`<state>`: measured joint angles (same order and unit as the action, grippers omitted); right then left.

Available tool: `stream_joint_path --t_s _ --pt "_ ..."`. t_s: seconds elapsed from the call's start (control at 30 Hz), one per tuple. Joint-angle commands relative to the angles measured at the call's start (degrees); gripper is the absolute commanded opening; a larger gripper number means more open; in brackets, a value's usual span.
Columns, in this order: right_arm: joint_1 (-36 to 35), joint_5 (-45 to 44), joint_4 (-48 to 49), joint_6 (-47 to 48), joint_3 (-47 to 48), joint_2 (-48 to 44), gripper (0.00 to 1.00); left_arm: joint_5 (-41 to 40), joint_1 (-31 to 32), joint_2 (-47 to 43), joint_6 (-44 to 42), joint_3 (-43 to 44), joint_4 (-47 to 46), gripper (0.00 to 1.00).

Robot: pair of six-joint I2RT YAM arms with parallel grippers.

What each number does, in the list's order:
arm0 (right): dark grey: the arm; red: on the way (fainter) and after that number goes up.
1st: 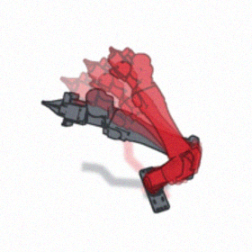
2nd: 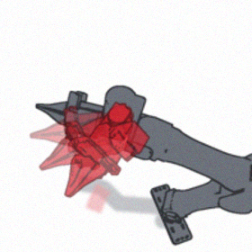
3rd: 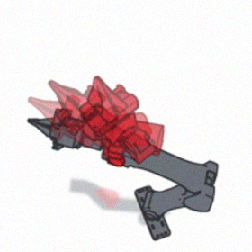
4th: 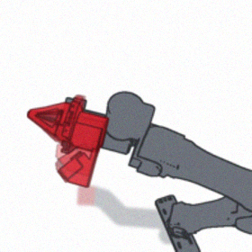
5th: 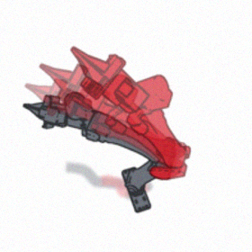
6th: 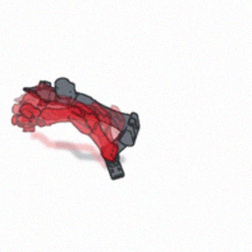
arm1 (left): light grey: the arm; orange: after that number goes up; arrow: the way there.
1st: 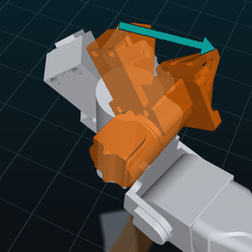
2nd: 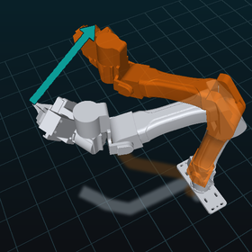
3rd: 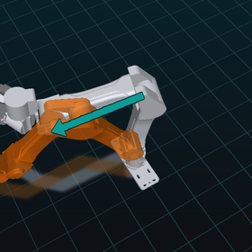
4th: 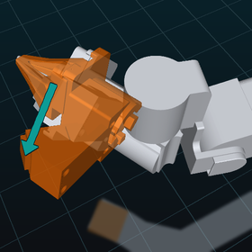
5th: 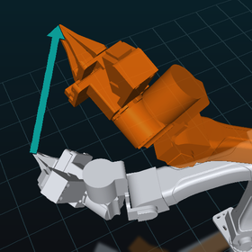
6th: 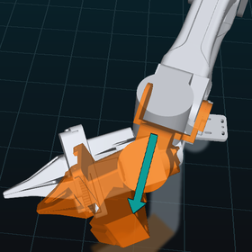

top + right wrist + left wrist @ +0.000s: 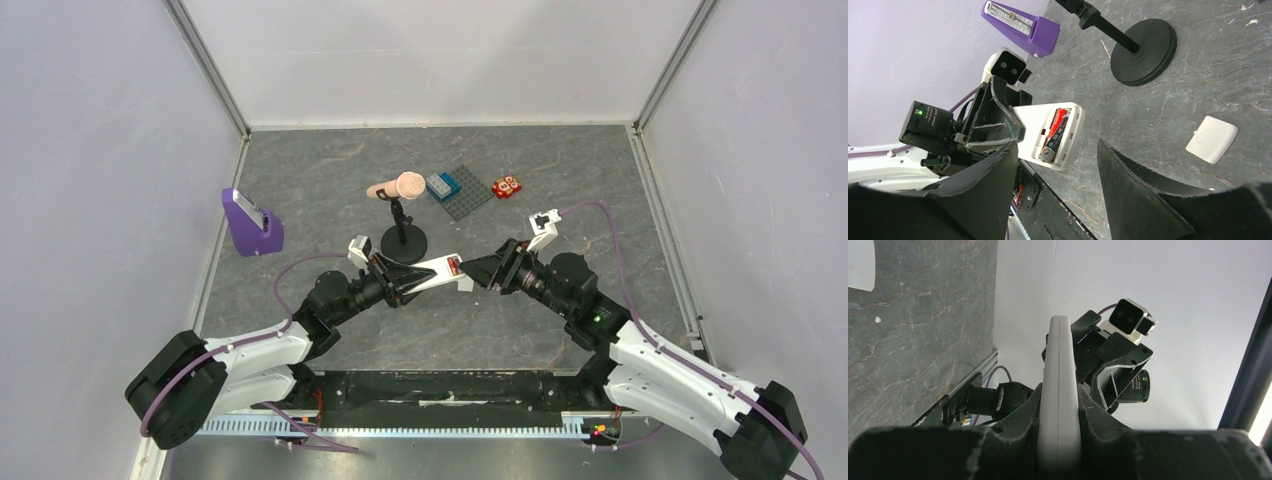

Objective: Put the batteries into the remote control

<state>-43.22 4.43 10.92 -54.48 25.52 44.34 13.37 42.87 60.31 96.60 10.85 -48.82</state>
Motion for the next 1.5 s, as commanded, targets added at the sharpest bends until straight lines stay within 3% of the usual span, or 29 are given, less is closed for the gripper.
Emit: stream_joint_path --t_s 0.0,0.33,1.0,1.23,1.47 --pt "0.29 1.62 2.23 -0.24 0.67 0.93 0.59 -0.88 0.02 -0.76 -2.35 0.84 -1.47 0.02" --pt "0.5 1.92 2.52 -0.4 -0.21 2.23 0.4 -0.09 0.02 -0.87 -1.28 0.75 -2.51 0.02" --pt "0.51 3.43 4.02 -0.89 -0.22 6.92 0.26 2.11 0.02 -0.96 -2.29 1.16 -4.36 0.02" --pt "0.51 5.15 4.48 -0.72 0.5 9.04 0.22 5.68 0.02 0.14 -7.92 2.97 -3.83 0.02" --pt "0.51 5.92 3.91 -1.07 0.48 9.47 0.26 9.73 0.02 -0.54 -21.28 5.61 -0.44 0.02"
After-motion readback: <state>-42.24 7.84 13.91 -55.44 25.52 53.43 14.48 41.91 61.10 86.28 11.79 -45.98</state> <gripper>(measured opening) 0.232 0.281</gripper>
